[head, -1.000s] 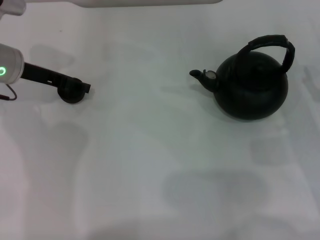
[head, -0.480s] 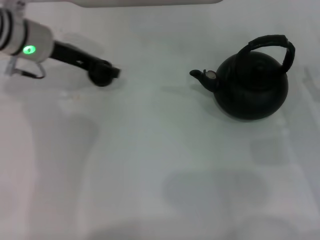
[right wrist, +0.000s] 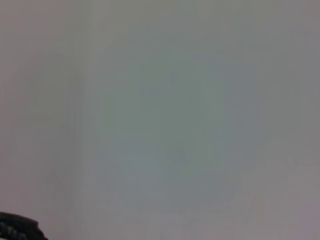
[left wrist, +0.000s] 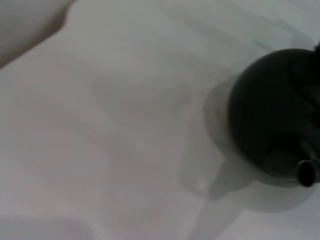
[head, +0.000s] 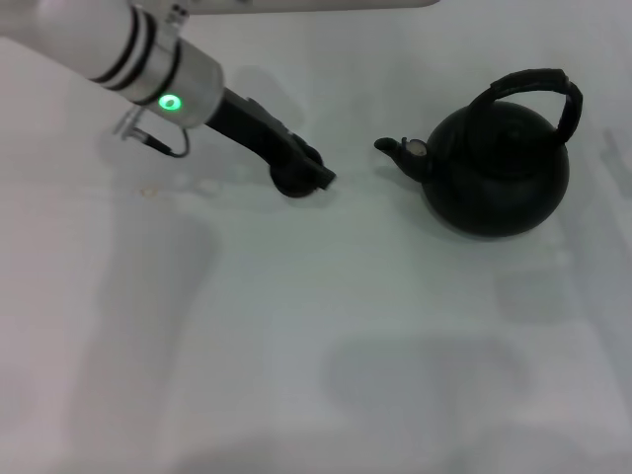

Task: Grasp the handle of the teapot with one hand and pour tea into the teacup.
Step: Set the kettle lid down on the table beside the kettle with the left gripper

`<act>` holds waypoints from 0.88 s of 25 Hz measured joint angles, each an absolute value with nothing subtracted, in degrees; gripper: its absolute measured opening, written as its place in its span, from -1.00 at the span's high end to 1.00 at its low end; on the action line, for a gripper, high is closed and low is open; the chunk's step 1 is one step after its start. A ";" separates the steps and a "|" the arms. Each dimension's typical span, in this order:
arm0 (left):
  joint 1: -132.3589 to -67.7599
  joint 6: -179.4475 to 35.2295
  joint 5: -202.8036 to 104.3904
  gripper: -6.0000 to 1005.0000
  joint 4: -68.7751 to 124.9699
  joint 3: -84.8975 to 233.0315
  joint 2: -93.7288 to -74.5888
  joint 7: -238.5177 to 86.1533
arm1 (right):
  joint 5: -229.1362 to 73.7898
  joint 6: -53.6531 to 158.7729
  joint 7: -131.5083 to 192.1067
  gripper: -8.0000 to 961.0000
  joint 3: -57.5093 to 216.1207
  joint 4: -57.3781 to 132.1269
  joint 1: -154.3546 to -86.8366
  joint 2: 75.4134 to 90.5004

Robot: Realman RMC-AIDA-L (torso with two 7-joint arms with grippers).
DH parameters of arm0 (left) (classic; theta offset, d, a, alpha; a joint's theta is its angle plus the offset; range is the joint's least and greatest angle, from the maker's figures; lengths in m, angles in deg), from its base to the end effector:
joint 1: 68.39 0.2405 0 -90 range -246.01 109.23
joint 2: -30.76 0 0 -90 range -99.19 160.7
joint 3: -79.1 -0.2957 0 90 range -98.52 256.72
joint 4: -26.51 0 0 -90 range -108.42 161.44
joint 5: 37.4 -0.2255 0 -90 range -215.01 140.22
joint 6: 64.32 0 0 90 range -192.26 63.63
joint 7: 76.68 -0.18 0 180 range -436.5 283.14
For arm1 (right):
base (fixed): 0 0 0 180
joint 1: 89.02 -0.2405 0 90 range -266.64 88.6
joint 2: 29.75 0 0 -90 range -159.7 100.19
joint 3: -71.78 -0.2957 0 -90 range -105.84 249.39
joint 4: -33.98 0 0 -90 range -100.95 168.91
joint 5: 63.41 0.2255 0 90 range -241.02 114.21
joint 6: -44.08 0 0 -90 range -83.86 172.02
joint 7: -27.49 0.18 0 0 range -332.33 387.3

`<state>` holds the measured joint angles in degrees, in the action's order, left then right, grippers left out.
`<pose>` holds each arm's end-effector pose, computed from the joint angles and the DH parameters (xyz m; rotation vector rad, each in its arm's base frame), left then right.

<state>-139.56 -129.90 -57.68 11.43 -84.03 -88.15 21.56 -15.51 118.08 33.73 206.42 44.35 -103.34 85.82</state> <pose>-0.1957 0.4687 -0.1352 -2.8750 -0.7662 0.1579 0.4157 0.3194 -0.0162 -1.5757 0.4807 0.6056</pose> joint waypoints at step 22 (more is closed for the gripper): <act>-139.97 -126.20 -65.51 -0.36 18.84 -83.94 -88.33 22.62 | -15.51 117.53 33.73 -0.82 205.90 44.71 -103.61 85.83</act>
